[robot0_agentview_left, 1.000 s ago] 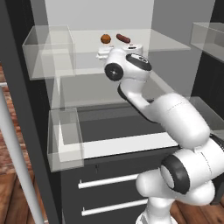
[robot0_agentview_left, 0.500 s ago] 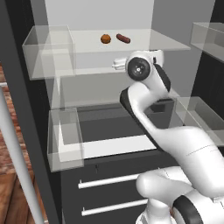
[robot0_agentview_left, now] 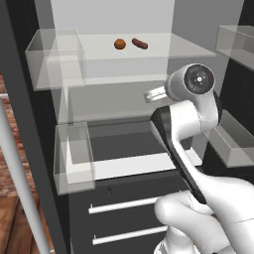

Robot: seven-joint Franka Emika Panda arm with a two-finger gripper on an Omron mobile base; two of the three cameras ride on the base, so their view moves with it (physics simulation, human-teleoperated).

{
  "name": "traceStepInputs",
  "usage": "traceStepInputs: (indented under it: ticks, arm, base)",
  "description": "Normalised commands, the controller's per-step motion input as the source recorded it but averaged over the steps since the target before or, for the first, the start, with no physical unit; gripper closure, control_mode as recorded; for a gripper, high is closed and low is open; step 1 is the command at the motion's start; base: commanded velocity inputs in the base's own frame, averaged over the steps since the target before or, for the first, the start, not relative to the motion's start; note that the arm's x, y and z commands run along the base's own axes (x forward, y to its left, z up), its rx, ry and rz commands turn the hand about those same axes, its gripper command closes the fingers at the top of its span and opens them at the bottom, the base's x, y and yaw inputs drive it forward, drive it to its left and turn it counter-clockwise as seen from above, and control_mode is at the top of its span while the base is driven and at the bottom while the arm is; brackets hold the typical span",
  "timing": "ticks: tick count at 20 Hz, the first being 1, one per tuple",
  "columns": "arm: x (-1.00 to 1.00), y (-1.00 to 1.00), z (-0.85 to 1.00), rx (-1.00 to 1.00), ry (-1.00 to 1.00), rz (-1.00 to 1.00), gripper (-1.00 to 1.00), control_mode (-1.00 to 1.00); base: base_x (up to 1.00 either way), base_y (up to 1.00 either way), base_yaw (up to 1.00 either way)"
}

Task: Move the tangerine and sausage from the second highest shelf to the top shelf to make space. Then, place the pitcher from the counter on the cleared second highest shelf.

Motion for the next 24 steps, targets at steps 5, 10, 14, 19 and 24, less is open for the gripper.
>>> traceStepInputs:
  ticks: [5,10,14,19,24]
  arm:
    - [-0.66,-0.06,-0.24,0.00,0.13,0.17,-1.00,-1.00]
    - [-0.39,0.04,-0.18,0.00,0.05,0.00,-1.00,-1.00]
    - [-0.31,-0.02,0.00,0.00,0.03,0.00,-1.00,-1.00]
    - [-0.24,-0.12,0.00,0.01,0.00,-0.01,-1.00,-1.00]
    - [-0.06,-0.18,0.00,0.07,0.00,0.00,-1.00,-1.00]
  base:
    - [0.00,0.00,0.00]
    - [0.00,0.00,0.00]
    - [0.00,0.00,0.00]
    - [0.00,0.00,0.00]
    - [0.00,0.00,0.00]
